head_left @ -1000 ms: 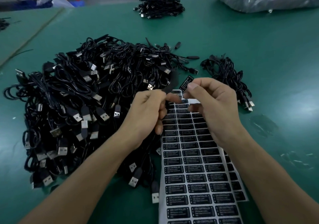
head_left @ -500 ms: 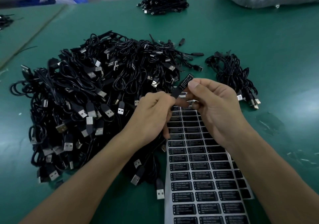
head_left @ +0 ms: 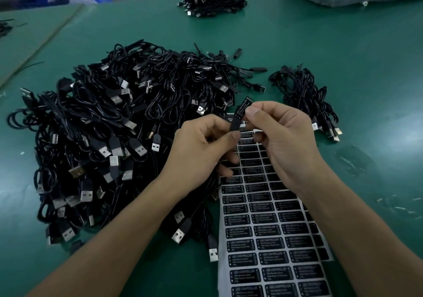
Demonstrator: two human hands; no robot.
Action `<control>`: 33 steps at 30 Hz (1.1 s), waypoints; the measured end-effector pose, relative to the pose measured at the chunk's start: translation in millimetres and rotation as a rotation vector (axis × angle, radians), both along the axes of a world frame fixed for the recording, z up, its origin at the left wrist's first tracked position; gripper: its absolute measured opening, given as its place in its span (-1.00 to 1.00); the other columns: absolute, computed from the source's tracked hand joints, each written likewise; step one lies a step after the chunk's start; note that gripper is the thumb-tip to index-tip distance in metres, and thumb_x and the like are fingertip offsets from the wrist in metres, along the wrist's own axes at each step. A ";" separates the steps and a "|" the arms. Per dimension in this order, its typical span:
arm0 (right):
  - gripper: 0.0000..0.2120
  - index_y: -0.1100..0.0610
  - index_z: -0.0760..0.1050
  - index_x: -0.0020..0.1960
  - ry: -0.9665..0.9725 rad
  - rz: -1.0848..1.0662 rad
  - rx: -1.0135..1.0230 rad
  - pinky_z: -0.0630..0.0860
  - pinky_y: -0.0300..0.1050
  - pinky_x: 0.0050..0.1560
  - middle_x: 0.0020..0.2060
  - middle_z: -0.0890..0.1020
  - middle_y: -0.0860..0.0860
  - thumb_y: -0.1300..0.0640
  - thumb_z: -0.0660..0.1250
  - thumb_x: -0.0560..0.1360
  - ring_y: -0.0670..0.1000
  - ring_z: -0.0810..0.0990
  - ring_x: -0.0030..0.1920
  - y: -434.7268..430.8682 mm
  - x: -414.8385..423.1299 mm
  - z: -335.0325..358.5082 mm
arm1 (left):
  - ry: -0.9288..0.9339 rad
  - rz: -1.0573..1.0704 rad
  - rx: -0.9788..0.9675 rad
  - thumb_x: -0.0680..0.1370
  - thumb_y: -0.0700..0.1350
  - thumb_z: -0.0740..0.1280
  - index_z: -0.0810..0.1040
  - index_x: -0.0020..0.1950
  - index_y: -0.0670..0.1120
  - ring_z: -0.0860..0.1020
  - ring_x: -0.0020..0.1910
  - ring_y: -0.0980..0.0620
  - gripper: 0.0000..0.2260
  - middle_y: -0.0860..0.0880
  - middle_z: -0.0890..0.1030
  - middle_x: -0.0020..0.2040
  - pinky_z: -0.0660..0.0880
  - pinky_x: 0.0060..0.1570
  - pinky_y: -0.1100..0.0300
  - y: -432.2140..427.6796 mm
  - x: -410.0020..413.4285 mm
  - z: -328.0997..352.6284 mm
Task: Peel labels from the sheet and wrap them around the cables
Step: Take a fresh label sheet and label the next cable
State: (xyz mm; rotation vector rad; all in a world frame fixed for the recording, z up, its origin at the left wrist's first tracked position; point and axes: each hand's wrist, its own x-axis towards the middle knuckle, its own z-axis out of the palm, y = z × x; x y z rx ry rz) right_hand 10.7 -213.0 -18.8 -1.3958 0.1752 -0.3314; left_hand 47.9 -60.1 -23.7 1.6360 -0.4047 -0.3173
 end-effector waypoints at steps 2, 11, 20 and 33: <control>-0.88 0.08 0.64 -0.14 -0.001 0.000 -0.017 0.46 -0.29 -0.23 -0.24 0.62 0.04 0.23 0.41 0.55 -0.02 0.51 -0.20 1.1 0.1 0.1 | 0.024 0.017 0.000 0.55 -0.19 0.44 0.67 -0.17 -0.06 0.67 -0.35 -0.01 -0.89 -0.11 0.68 -0.27 0.55 -0.48 0.20 -0.3 -0.5 1.7; -0.87 0.07 0.65 -0.16 -0.013 0.027 -0.136 0.49 -0.29 -0.21 -0.31 0.63 -0.09 0.21 0.42 0.54 -0.11 0.55 -0.22 -0.2 0.5 -1.9 | 0.065 0.043 -0.034 0.58 -0.22 0.40 0.64 -0.11 -0.19 0.67 -0.37 0.02 -0.91 -0.07 0.67 -0.30 0.54 -0.48 0.23 -2.0 -1.3 3.4; -0.87 0.07 0.66 -0.16 -0.041 0.015 -0.220 0.49 -0.38 -0.19 -0.32 0.67 -0.13 0.20 0.42 0.55 -0.23 0.59 -0.29 1.8 0.9 -4.4 | 0.060 0.047 -0.085 0.58 -0.21 0.41 0.63 -0.10 -0.13 0.68 -0.35 0.03 -0.93 -0.06 0.69 -0.28 0.53 -0.47 0.29 -2.1 -2.6 0.2; -0.87 0.08 0.65 -0.15 -0.041 0.024 -0.280 0.53 -0.28 -0.16 -0.32 0.65 -0.10 0.21 0.40 0.57 -0.15 0.57 -0.25 0.4 1.0 -3.1 | 0.080 0.019 -0.083 0.58 -0.22 0.40 0.63 -0.10 -0.14 0.68 -0.35 0.04 -0.93 -0.05 0.68 -0.29 0.52 -0.46 0.31 -1.5 -3.4 2.2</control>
